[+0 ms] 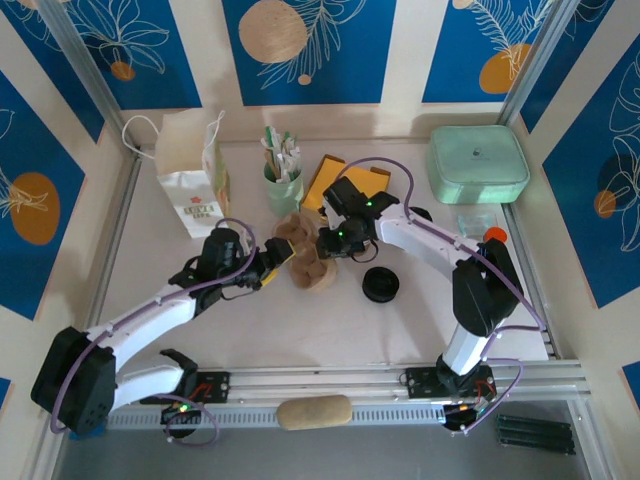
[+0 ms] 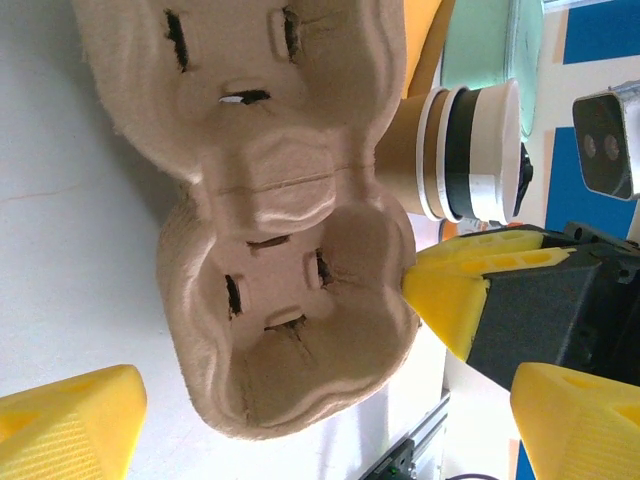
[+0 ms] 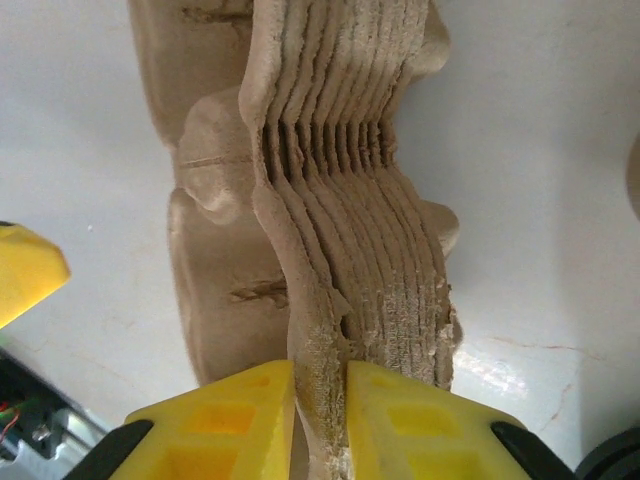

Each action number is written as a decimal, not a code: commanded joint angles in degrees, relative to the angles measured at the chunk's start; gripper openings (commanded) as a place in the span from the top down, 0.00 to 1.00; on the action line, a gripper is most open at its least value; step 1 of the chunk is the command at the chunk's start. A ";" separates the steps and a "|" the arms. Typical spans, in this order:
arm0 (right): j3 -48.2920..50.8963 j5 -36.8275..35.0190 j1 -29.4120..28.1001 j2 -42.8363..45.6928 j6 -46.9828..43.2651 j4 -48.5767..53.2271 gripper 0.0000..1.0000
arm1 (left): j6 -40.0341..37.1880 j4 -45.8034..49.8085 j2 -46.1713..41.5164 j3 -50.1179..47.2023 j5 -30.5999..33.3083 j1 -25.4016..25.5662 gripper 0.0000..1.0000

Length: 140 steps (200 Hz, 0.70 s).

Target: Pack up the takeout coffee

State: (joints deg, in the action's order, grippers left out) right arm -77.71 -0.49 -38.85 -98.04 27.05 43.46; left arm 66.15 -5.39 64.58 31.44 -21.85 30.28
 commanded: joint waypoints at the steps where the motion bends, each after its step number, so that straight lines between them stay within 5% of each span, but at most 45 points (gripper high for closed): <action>1: 2.41 -3.34 -0.88 -1.18 -0.39 1.78 0.75 | -0.41 -0.64 -0.05 1.48 0.97 0.43 0.06; 51: 3.27 -2.69 -1.53 -1.92 -0.32 1.50 0.74 | -1.14 0.88 -0.42 2.03 1.68 0.46 0.05; 140: 0.39 -10.42 -6.92 2.22 -2.06 5.94 0.55 | -1.99 3.19 -2.11 1.96 3.30 0.39 0.03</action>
State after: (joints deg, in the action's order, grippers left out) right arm -75.81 -7.81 -44.82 -96.95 26.37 47.07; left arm 65.52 -3.62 63.86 32.42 -19.75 30.28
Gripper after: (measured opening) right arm 0.446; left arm 0.967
